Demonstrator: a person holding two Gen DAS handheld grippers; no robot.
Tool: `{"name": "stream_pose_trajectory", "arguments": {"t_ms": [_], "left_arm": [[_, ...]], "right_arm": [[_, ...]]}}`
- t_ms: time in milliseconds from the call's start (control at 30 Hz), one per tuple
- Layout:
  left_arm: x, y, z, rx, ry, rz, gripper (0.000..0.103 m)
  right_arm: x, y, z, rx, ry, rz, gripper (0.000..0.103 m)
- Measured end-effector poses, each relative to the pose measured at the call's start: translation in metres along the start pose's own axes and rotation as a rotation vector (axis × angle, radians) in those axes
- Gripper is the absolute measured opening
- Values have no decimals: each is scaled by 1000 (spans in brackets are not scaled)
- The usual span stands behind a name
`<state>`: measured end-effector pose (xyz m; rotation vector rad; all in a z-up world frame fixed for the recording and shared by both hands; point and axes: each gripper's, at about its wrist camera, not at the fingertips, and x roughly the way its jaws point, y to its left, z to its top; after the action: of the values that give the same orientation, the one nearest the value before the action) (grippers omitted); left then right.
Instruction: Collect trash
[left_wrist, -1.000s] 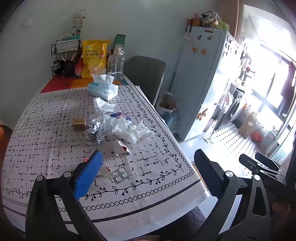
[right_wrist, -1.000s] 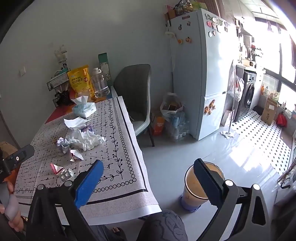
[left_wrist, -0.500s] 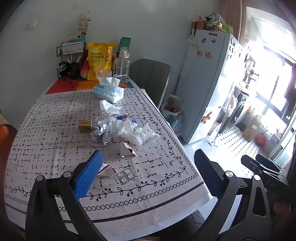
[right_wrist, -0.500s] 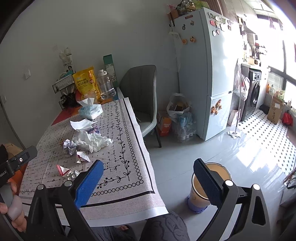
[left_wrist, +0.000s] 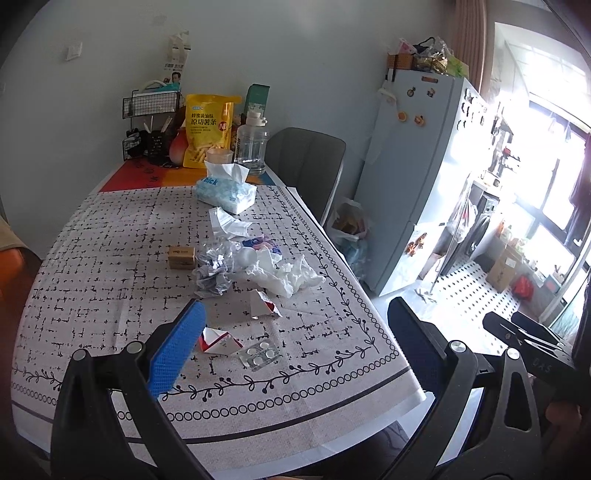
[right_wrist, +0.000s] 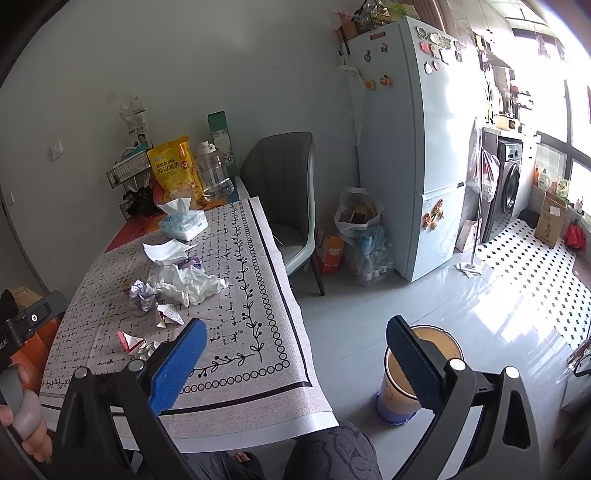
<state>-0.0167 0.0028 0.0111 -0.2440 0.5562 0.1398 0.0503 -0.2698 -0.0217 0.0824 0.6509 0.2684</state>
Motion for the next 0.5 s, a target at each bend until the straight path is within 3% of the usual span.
{"name": "stream_pose_trajectory", "arguments": {"t_ms": [500], "left_arm": [[0,-1,-2,5,10,-11,98]], "right_arm": [[0,-3,1,21,5,4,96]]}}
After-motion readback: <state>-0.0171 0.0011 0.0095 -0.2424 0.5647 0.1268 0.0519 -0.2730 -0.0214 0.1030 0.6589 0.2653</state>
